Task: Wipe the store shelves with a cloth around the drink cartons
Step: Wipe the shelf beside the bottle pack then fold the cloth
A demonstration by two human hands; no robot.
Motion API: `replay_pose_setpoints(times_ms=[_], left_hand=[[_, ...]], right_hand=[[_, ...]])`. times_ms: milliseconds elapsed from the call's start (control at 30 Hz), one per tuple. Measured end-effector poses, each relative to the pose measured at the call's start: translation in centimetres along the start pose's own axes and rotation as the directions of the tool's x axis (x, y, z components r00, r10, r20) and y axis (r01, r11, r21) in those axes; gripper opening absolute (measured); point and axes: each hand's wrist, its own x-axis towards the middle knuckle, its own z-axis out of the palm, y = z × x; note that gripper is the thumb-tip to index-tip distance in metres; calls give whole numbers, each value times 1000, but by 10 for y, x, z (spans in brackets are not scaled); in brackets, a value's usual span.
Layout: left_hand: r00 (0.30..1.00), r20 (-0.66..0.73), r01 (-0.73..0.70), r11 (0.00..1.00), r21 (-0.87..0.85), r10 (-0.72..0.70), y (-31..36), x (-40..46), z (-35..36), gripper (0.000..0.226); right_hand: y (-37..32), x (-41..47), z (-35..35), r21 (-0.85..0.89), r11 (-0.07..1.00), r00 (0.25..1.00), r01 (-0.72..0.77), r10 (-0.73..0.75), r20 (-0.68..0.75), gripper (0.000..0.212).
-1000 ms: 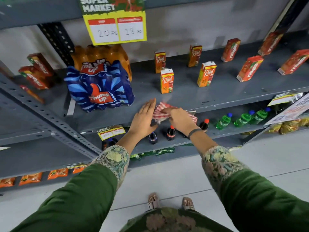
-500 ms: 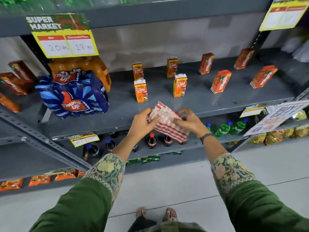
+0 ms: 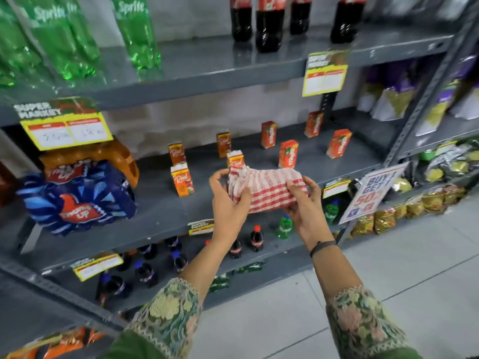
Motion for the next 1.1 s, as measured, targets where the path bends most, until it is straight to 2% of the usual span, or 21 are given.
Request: replay_pose_setpoints(times_ms=[100, 200, 300, 367, 433, 633, 733, 800, 900, 933, 1000, 1067, 1100], left_hand=[[970, 33, -241, 970, 23, 241, 37, 5, 30, 39], [911, 34, -413, 905, 105, 412, 75, 18, 61, 30], [805, 39, -587, 784, 201, 592, 114, 41, 94, 12], [734, 35, -665, 707, 240, 678, 140, 60, 118, 16], [732, 52, -666, 697, 264, 679, 163, 80, 140, 24], [771, 54, -591, 681, 433, 635, 203, 153, 206, 29], [753, 154, -629, 629, 457, 640, 207, 180, 242, 23], [744, 208, -637, 578, 510, 635, 206, 193, 269, 20], [783, 253, -594, 562, 576, 568, 204, 208, 299, 20], [784, 285, -593, 529, 608, 552, 202, 212, 307, 23], [766, 350, -578, 340, 742, 538, 199, 218, 318, 27], [734, 370, -548, 175, 818, 569, 198, 221, 323, 31], [705, 387, -544, 103, 833, 595, 198, 224, 325, 29]], right_hand=[[-45, -5, 1, -8, 985, 982, 173, -173, -78, 23], [-98, -1, 3, -50, 944, 933, 326, -329, -147, 23], [-157, 12, 8, -132, 858, 843, 497, -513, -161, 25], [-197, 28, 11, -189, 782, 764, 594, -622, -173, 25], [-235, 48, 17, -279, 724, 703, 631, -685, -189, 27], [-320, 123, 24, -581, 562, 588, 589, -791, -168, 18], [-347, 157, 13, -721, 495, 583, 485, -798, -156, 10], [-359, 180, 4, -804, 421, 575, 421, -809, -122, 13], [-366, 209, -9, -872, 338, 592, 355, -803, -70, 19], [-367, 217, -13, -886, 314, 604, 340, -795, -50, 21], [-365, 231, -20, -928, 238, 635, 287, -773, -2, 24], [-361, 241, -28, -975, 107, 661, 196, -748, 51, 27], [-358, 246, -32, -985, 39, 641, 171, -763, 81, 28]])
